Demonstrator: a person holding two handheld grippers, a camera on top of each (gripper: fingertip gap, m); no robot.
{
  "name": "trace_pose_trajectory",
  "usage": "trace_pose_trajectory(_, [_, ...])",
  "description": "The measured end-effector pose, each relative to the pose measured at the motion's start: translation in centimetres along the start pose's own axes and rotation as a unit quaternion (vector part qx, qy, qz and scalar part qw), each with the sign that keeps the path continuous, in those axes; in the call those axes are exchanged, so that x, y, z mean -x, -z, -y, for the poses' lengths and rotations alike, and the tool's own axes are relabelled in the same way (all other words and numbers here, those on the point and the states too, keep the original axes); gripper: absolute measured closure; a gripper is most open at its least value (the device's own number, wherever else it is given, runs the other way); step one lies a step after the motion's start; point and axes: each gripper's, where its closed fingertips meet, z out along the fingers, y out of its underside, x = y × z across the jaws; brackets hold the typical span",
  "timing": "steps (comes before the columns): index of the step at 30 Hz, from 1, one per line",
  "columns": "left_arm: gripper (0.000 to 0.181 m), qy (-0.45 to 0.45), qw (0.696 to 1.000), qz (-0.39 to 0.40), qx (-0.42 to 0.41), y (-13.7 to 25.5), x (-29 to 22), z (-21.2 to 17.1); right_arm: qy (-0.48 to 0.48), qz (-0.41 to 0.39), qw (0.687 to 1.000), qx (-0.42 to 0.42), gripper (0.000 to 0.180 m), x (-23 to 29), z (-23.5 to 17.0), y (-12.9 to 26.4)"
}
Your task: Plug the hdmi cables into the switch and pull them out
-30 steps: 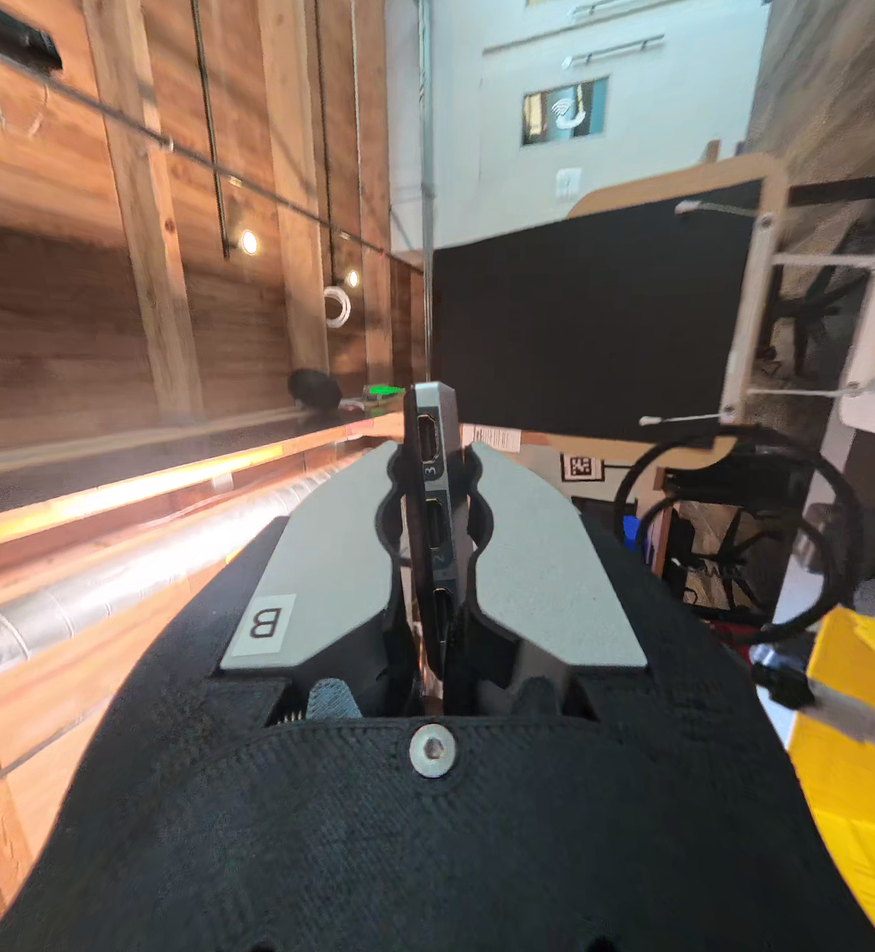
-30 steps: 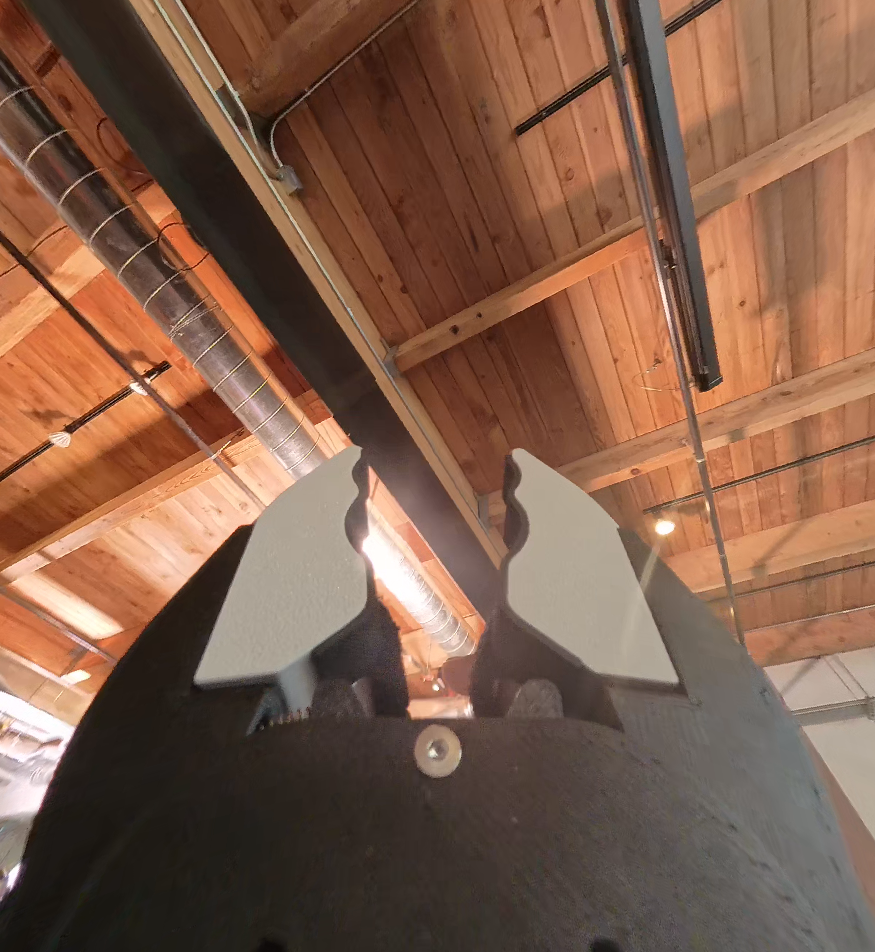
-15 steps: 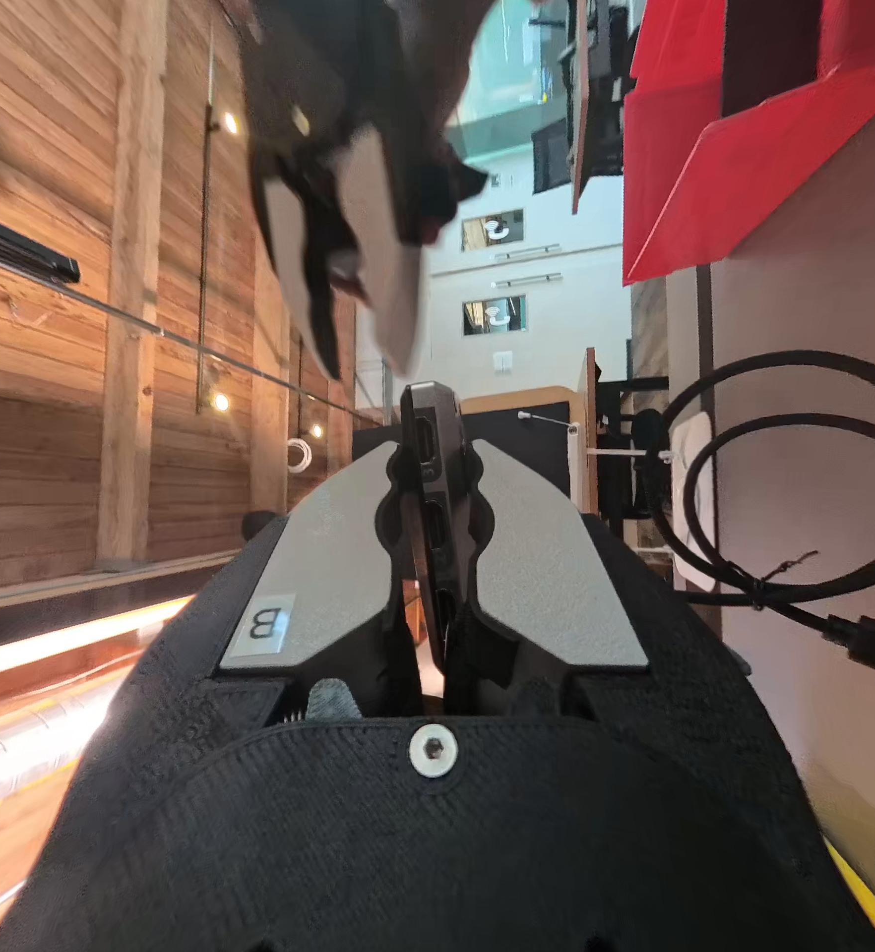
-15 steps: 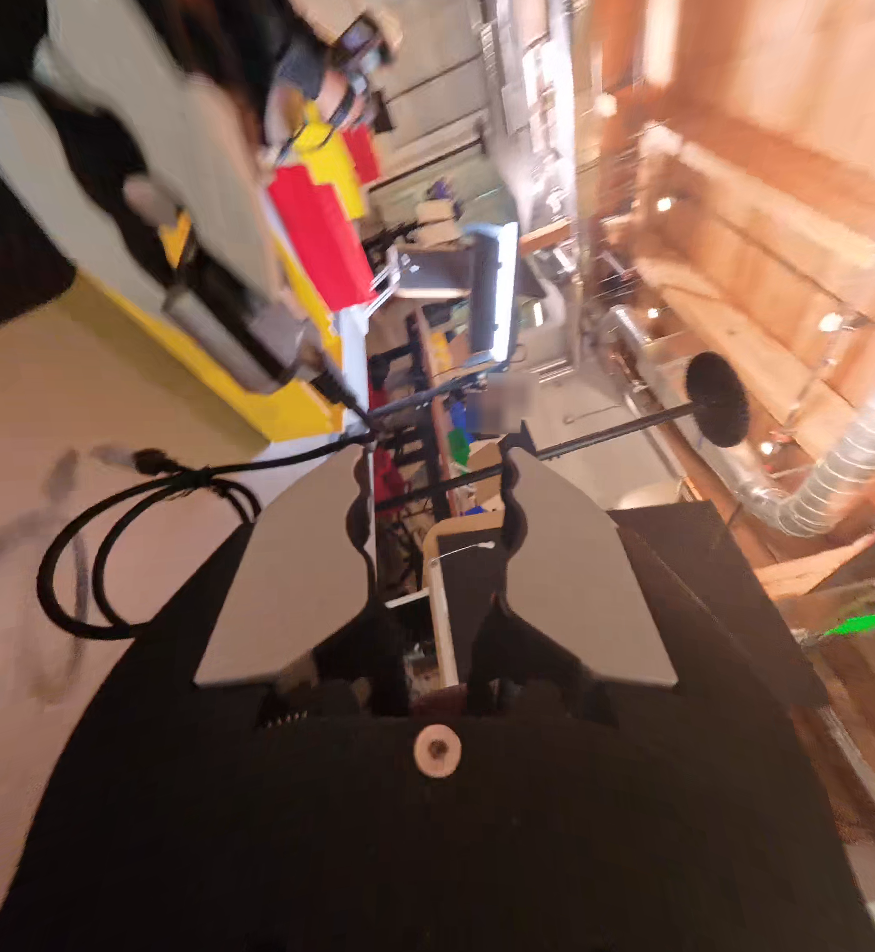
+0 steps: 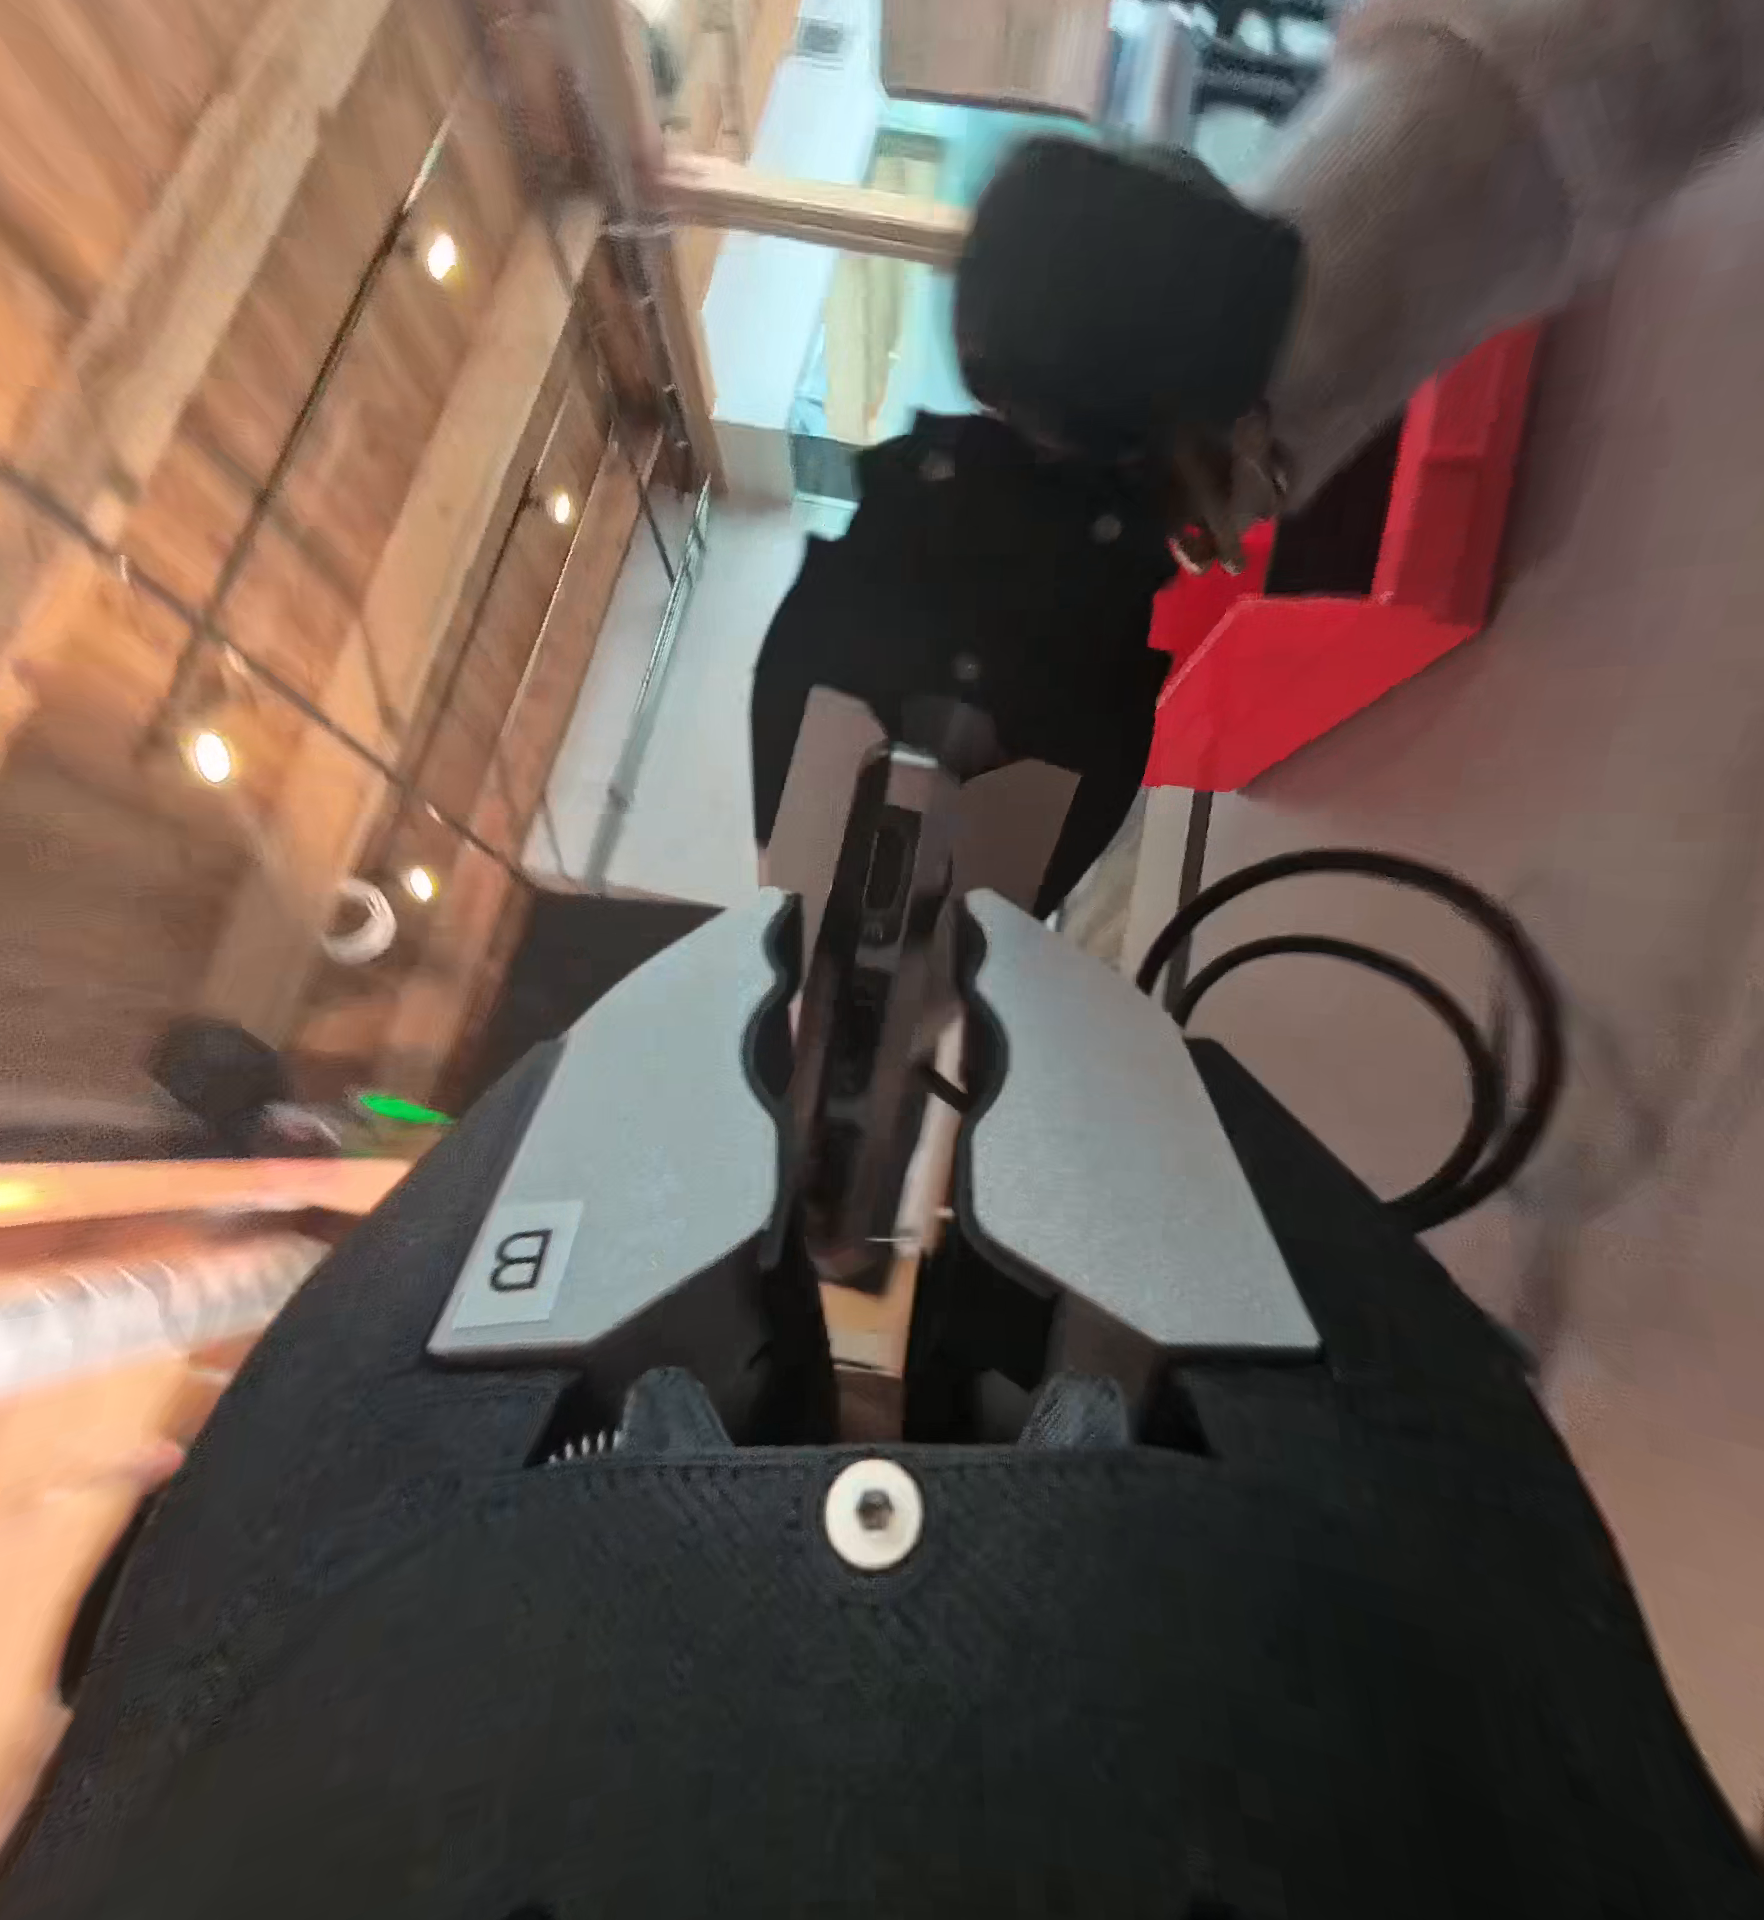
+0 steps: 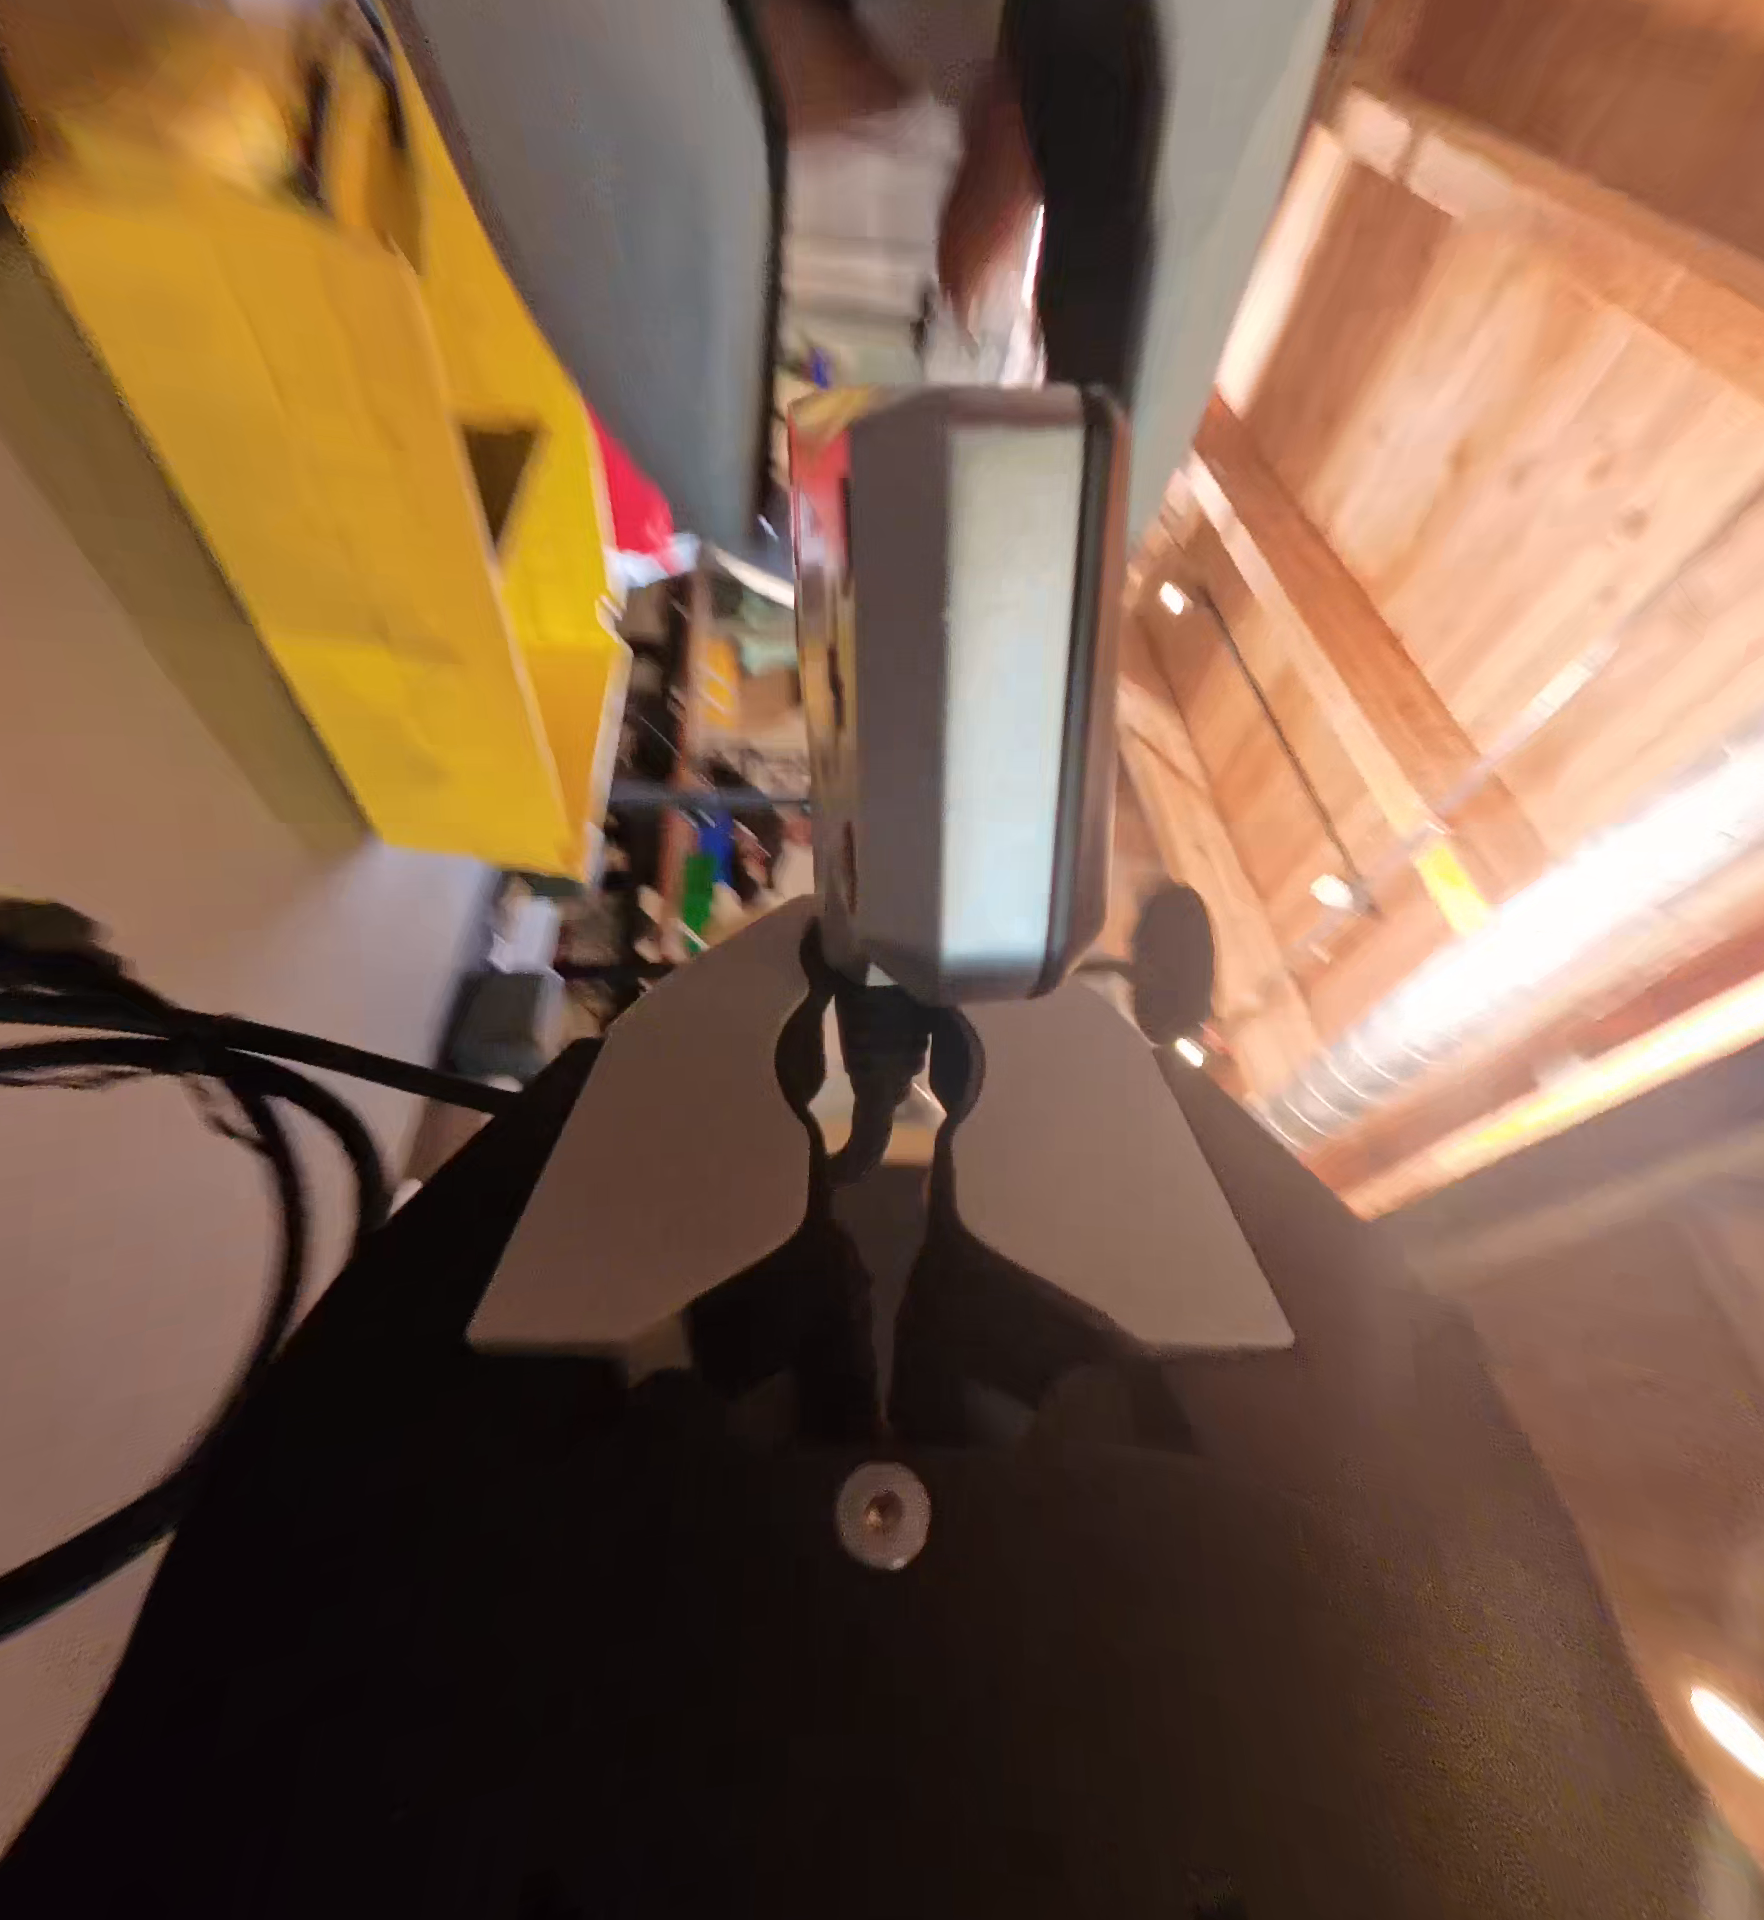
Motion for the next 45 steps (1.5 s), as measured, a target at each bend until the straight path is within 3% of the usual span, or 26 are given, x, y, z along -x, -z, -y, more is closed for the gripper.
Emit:
trace_pose_trajectory(1, [0.146, 0.065, 0.998, 0.025, -0.008, 0.5, 0.6, -0.4, 0.017, -0.027, 0.999, 0.03, 0.165, -0.7, -1.4, 0.0])
trace_pose_trajectory(3, [0.141, 0.207, 0.972, 0.107, -0.025, 2.1, 2.4, -2.0, 0.049, -0.09, 0.991, 0.085, 0.164, -2.1, -4.4, 0.4])
trace_pose_trajectory(5, [0.141, 0.335, 0.923, 0.187, -0.044, 4.3, 3.5, -4.4, 0.085, -0.136, 0.979, 0.128, 0.164, -2.7, -6.6, 0.8])
trace_pose_trajectory(7, [0.142, 0.443, 0.862, 0.235, -0.071, 6.4, 3.5, -6.4, 0.119, -0.137, 0.972, 0.151, 0.164, -1.7, -7.8, 0.6])
trace_pose_trajectory(9, [0.142, 0.494, 0.828, 0.256, -0.075, 7.7, 2.5, -8.0, 0.117, -0.093, 0.979, 0.137, 0.165, 1.1, -7.7, -0.4])
trace_pose_trajectory(13, [0.143, 0.483, 0.823, 0.298, -0.025, 9.8, 1.5, -10.2, 0.03, -0.024, 0.994, 0.104, 0.165, 7.8, -4.4, -3.3])
trace_pose_trajectory(19, [0.146, 0.474, 0.821, 0.319, 0.019, 12.3, 1.6, -11.5, -0.02, 0.08, 0.996, 0.04, 0.164, 15.7, 3.9, -5.1])
trace_pose_trajectory(25, [0.147, 0.459, 0.823, 0.329, 0.056, 14.1, 1.5, -12.4, 0.007, 0.243, 0.97, 0.01, 0.156, 20.5, 4.9, -3.6])
trace_pose_trajectory(30, [0.147, 0.465, 0.83, 0.297, 0.085, 13.7, 1.0, -12.7, 0.005, 0.327, 0.945, -0.005, 0.148, 20.5, 3.9, -1.4])
trace_pose_trajectory(33, [0.147, 0.456, 0.841, 0.266, 0.12, 13.1, -0.1, -13.1, -0.051, 0.385, 0.921, 0.02, 0.145, 20.6, 2.7, -0.3])
trace_pose_trajectory(35, [0.147, 0.452, 0.846, 0.234, 0.158, 12.7, -1.2, -13.7, -0.116, 0.44, 0.89, 0.033, 0.137, 20.5, 2.6, 1.0])
trace_pose_trajectory(37, [0.139, 0.446, 0.848, 0.188, 0.217, 12.7, -2.7, -14.7, -0.201, 0.505, 0.839, 0.038, 0.127, 20.1, 3.2, 2.6])
trace_pose_trajectory(39, [0.131, 0.451, 0.831, 0.151, 0.287, 13.5, -4.1, -16.1, -0.282, 0.545, 0.789, 0.021, 0.122, 18.6, 4.0, 3.9])
trace_pose_trajectory(42, [0.116, 0.494, 0.787, 0.132, 0.347, 15.3, -5.0, -17.5, -0.394, 0.527, 0.751, -0.053, 0.118, 13.8, 4.9, 4.6])
trace_pose_trajectory(45, [0.115, 0.512, 0.765, 0.137, 0.366, 16.7, -4.8, -18.3, -0.485, 0.418, 0.755, -0.144, 0.118, 6.5, 3.9, 4.4])
